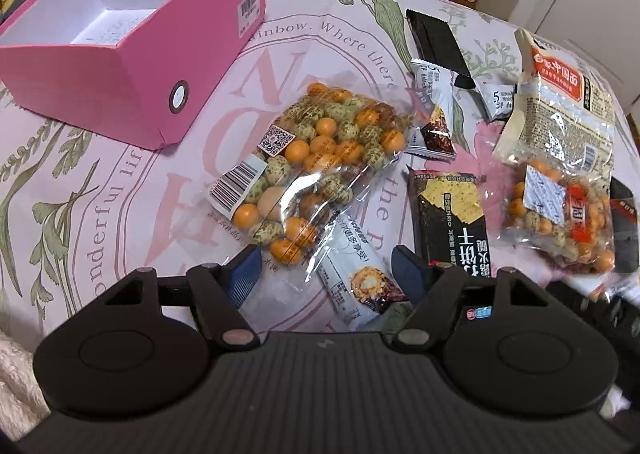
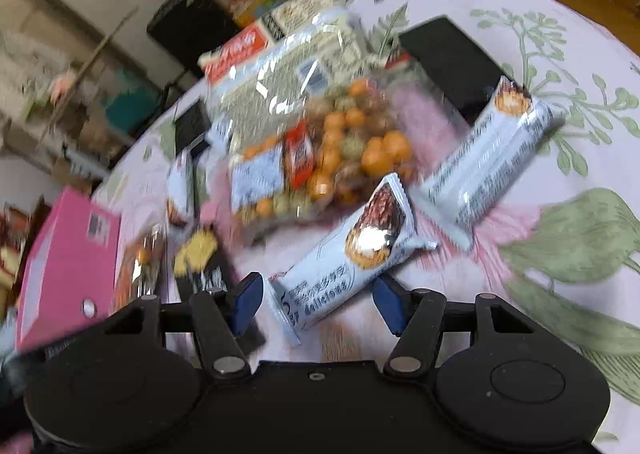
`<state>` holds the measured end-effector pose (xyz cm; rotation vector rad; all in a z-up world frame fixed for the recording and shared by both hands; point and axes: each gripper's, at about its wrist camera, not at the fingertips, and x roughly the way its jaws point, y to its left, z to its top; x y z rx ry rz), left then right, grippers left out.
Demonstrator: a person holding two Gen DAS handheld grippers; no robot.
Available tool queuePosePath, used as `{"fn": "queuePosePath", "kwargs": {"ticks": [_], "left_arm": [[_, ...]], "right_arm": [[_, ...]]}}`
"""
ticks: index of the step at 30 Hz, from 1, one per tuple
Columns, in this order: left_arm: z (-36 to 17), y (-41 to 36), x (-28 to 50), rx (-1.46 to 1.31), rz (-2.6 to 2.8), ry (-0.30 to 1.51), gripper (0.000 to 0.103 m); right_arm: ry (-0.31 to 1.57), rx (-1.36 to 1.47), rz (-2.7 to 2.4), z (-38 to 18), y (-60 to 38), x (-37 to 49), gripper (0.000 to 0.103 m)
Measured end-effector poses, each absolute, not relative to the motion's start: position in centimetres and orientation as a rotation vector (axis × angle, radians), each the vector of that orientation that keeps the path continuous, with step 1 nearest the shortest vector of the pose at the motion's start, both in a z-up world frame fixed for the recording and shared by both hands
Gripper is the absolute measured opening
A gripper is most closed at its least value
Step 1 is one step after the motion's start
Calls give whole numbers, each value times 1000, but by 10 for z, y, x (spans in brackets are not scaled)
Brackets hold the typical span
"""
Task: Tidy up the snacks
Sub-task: 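Lower the left tool to one white snack bar while the right tool reaches another, then close the left tool on a white snack bar while the right tool grasps another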
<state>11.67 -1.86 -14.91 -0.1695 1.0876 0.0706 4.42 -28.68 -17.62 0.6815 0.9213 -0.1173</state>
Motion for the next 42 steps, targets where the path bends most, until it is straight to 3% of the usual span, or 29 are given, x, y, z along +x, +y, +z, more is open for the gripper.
{"fn": "queuePosePath", "kwargs": {"ticks": [5, 7, 14, 20, 24, 30, 34, 35, 37, 39, 42], "left_arm": [[-156, -16, 115, -204, 119, 1048, 71], [-157, -13, 110, -201, 103, 1028, 68], [-154, -10, 97, -154, 39, 1048, 45], [-153, 4, 92, -198, -4, 1067, 37], [-155, 12, 91, -226, -26, 1082, 37], [-159, 2, 90, -156, -33, 1052, 47], [-164, -17, 85, -13, -48, 1004, 51], [-163, -17, 84, -15, -44, 1000, 48], [-161, -17, 85, -6, -59, 1009, 40], [-157, -15, 85, -5, -83, 1023, 27], [-151, -14, 81, -1, -125, 1042, 23]], "right_arm": [[840, 540, -180, -177, -272, 53, 67], [826, 449, -186, -176, -263, 51, 59], [845, 370, -83, -171, -269, 24, 48], [976, 269, 155, -157, -267, 12, 48], [1015, 232, 139, -159, -268, 15, 51], [984, 371, 85, -162, -274, 20, 71], [942, 429, 12, -170, -270, 32, 72], [938, 428, 0, -171, -268, 33, 70], [940, 354, -33, -169, -261, 32, 47], [936, 303, -42, -168, -259, 28, 45], [939, 314, -29, -163, -262, 23, 41]]}}
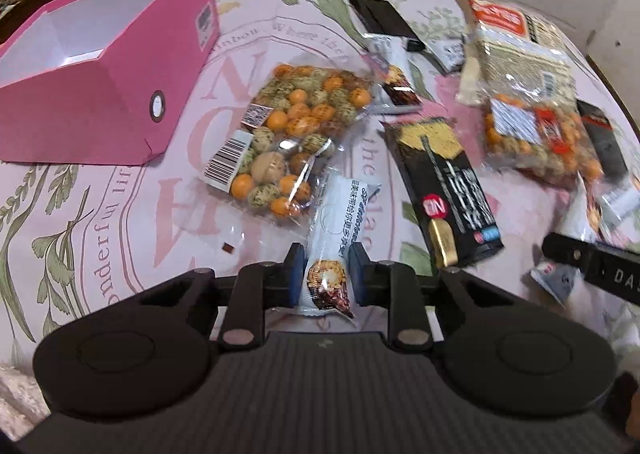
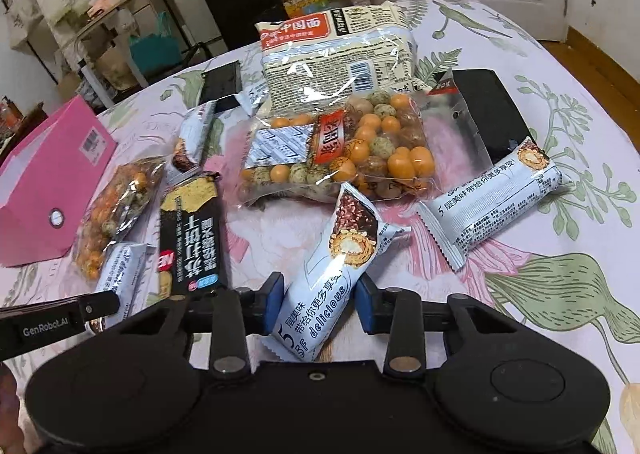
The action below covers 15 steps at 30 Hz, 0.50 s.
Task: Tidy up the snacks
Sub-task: 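Close the left tool on a white snack bar while the right tool grasps another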
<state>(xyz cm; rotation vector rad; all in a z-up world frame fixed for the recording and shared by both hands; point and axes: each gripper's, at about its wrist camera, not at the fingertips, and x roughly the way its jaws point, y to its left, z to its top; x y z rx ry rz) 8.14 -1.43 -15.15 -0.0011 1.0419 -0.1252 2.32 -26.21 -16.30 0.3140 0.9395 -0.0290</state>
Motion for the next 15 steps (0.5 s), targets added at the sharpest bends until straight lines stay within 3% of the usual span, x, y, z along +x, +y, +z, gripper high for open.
{"fn": "queuePosePath", "kwargs": {"ticks": [15], "left_arm": [[-132, 13, 62, -158, -231, 1110, 22]], "right_arm": [[953, 270, 182, -121, -241, 4, 40]]}}
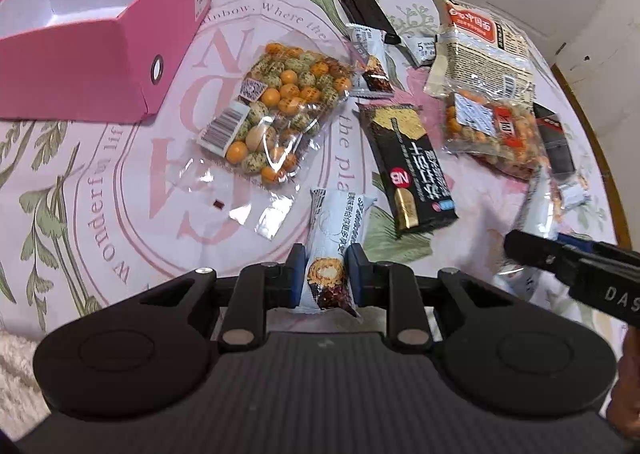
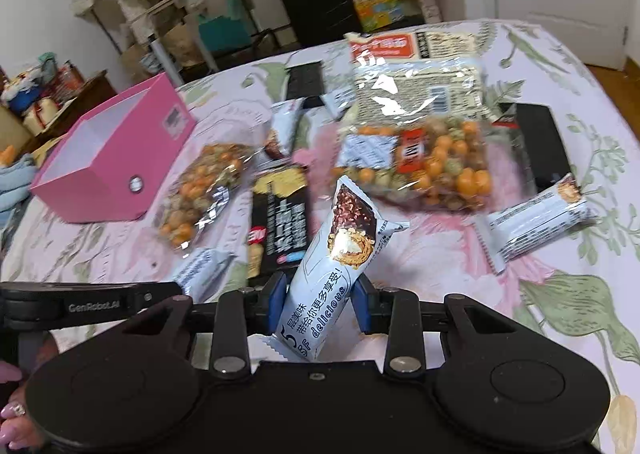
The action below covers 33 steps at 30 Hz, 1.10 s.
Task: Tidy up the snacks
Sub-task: 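Close the left tool on a white snack bar while the right tool grasps another, then carry the white bar in the left tool over the pink box while the right tool carries its bar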
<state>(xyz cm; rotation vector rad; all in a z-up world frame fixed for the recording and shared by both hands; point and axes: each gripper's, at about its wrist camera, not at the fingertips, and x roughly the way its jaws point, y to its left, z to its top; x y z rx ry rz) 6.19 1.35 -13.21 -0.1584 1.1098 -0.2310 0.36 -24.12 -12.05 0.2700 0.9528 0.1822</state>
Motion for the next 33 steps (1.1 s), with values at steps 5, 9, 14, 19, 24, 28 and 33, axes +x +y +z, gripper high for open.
{"fn": "queuePosePath", "kwargs": {"ticks": [5, 9, 14, 19, 24, 28, 33], "left_arm": [[-123, 17, 55, -161, -268, 1123, 22], [-129, 16, 57, -143, -271, 1160, 23], [-152, 8, 62, -129, -283, 1223, 34], [-168, 3, 66, -129, -271, 1259, 41], [-155, 5, 64, -97, -285, 1250, 25], [-129, 12, 60, -77, -317, 1229, 25], [-91, 35, 56, -34, -314, 1199, 25]], "right_arm": [[1008, 257, 256, -115, -232, 3, 40], [1026, 207, 279, -111, -225, 4, 40], [1052, 173, 294, -115, -223, 7, 40], [1086, 156, 332, -122, -217, 6, 40], [1120, 129, 382, -124, -208, 7, 40], [1141, 106, 429, -113, -201, 10, 40], [1159, 71, 508, -86, -187, 17, 40]]}}
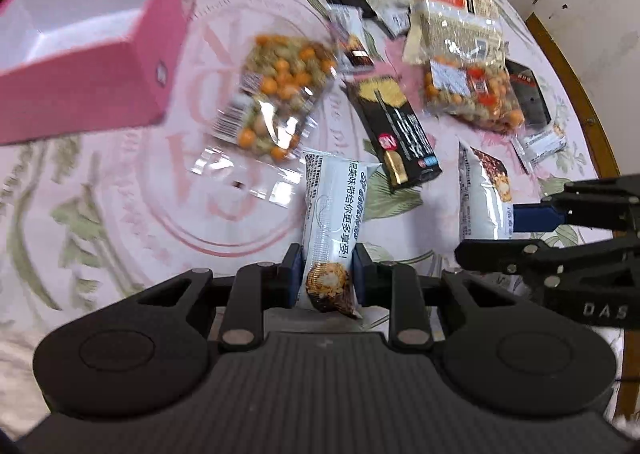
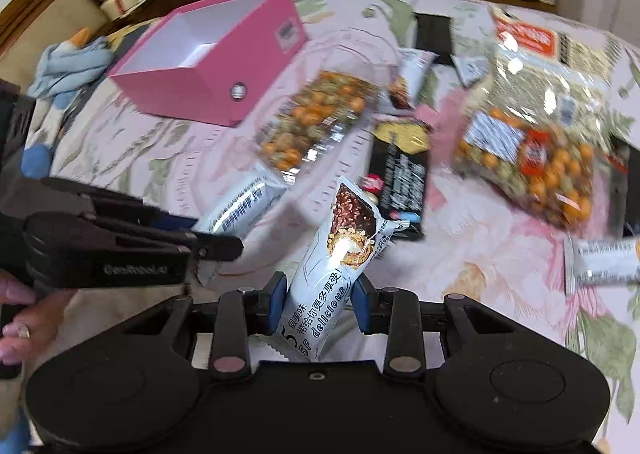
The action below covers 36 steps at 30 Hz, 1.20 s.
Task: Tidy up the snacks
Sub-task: 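Carry the white bar in the left tool over the pink box while the right tool carries its bar, then open the left tool to drop its bar in the box while the right tool releases its bar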
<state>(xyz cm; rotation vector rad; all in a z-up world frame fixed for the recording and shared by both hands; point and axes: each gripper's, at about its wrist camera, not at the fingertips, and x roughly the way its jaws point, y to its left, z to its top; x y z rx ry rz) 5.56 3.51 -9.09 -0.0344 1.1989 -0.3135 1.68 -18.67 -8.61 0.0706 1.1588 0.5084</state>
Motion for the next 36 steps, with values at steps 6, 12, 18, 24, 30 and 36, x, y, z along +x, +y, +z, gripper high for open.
{"fn": "queuePosePath", "kwargs": {"ticks": [6, 12, 18, 24, 30, 36], "left_arm": [[-52, 77, 59, -8, -283, 1171, 25], [-23, 115, 68, -16, -251, 1124, 25], [2, 142, 93, 2, -221, 1078, 25], [12, 174, 131, -42, -175, 1006, 25], [-13, 207, 182, -199, -146, 993, 25], [-47, 215, 232, -274, -125, 1007, 25]], "right_arm": [[1191, 26, 596, -53, -161, 29, 40], [1133, -90, 669, -9, -125, 42, 40], [1081, -134, 718, 21, -96, 67, 40], [1049, -163, 749, 25, -64, 106, 40], [986, -113, 778, -7, -33, 152, 40], [946, -111, 787, -32, 0, 196, 39]]}}
